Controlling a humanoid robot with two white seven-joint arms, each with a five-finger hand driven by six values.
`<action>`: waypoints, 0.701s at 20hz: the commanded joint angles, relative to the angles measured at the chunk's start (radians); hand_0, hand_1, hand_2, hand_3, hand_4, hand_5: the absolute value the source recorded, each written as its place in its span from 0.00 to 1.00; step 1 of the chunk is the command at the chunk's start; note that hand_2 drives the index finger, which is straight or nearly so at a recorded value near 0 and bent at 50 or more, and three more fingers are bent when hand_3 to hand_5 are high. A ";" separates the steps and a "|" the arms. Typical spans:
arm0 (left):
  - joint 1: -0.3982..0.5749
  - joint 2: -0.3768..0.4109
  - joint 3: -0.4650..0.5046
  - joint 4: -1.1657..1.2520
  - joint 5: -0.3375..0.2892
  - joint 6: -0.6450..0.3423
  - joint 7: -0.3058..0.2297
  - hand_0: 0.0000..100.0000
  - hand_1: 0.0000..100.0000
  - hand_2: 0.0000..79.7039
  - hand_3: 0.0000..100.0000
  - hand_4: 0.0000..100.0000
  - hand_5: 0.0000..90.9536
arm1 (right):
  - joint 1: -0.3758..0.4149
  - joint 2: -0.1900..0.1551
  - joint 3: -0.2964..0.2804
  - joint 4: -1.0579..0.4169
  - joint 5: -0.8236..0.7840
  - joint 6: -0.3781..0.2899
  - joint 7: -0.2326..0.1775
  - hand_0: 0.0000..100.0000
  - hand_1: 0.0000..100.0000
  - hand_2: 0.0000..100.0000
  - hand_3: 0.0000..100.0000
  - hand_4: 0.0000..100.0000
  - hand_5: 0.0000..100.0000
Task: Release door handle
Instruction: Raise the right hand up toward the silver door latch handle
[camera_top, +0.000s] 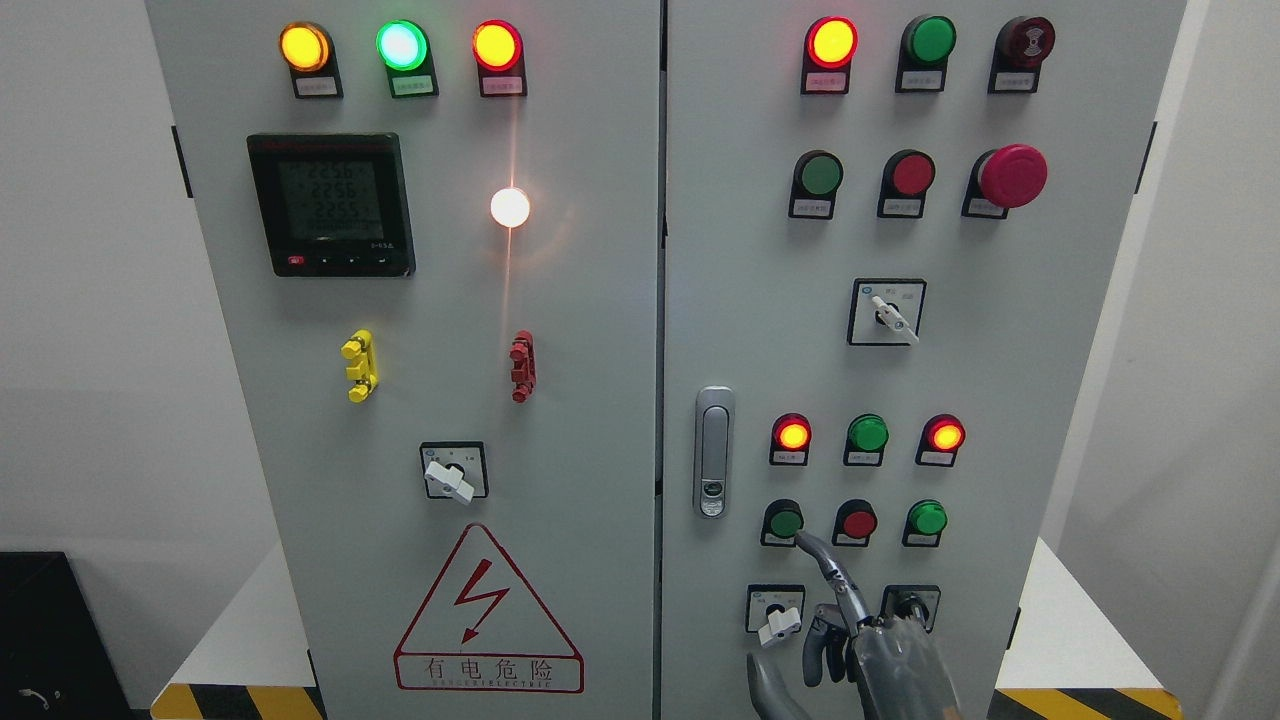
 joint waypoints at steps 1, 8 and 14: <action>0.008 0.000 0.000 0.000 0.000 0.001 0.000 0.12 0.56 0.00 0.00 0.00 0.00 | -0.027 0.046 0.009 0.034 0.204 -0.002 -0.011 0.46 0.33 0.00 1.00 1.00 1.00; 0.009 0.000 0.000 0.000 0.000 0.000 0.000 0.12 0.56 0.00 0.00 0.00 0.00 | -0.038 0.050 0.026 0.044 0.407 0.003 -0.030 0.46 0.34 0.00 1.00 1.00 1.00; 0.008 0.000 0.000 0.000 -0.002 0.001 0.000 0.12 0.56 0.00 0.00 0.00 0.00 | -0.056 0.056 0.042 0.067 0.545 0.017 -0.030 0.45 0.34 0.00 1.00 1.00 1.00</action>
